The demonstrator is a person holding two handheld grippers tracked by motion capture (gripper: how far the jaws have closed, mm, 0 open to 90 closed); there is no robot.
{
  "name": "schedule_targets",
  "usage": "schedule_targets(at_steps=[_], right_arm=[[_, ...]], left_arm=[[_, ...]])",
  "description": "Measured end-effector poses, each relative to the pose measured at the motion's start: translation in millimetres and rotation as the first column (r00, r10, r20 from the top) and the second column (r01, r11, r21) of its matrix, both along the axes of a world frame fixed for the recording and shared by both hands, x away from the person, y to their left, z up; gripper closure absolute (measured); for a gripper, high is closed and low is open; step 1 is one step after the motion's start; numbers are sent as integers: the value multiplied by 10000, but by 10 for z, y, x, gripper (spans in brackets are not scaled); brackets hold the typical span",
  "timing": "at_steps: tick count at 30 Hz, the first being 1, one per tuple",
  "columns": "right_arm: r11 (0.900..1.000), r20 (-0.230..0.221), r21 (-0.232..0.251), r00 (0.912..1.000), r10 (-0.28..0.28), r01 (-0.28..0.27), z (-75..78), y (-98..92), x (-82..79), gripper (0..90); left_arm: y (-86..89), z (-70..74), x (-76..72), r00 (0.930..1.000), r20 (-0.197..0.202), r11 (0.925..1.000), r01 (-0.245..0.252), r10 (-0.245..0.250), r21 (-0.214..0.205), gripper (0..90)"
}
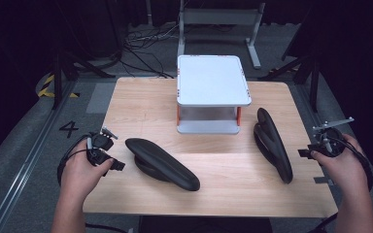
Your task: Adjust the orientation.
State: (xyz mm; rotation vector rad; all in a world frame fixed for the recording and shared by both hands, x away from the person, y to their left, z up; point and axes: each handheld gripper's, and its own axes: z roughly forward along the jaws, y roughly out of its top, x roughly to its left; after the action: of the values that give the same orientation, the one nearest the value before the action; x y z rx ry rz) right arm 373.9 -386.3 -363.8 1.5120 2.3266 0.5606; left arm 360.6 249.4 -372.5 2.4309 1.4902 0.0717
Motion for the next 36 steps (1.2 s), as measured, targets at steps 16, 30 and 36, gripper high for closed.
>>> schedule_targets(at_steps=[16, 30, 36], right_arm=[[9818, 277, 990, 9868, 1598, -1618, 147, 577, -8, 530], [9614, 449, 1262, 9696, 2406, -2445, 169, 872, -5, 518], [9618, 517, 1348, 9711, 2331, -2381, 189, 829, -43, 518]], left_arm=[[8, 76, -163, 9991, 224, 9976, 365, -352, -593, 344], [-362, 93, -259, 9792, 376, 9790, 2007, -1994, -346, 521], [-667, -89, -170, 9670, -152, 9665, 2547, -2543, 333, 755]])
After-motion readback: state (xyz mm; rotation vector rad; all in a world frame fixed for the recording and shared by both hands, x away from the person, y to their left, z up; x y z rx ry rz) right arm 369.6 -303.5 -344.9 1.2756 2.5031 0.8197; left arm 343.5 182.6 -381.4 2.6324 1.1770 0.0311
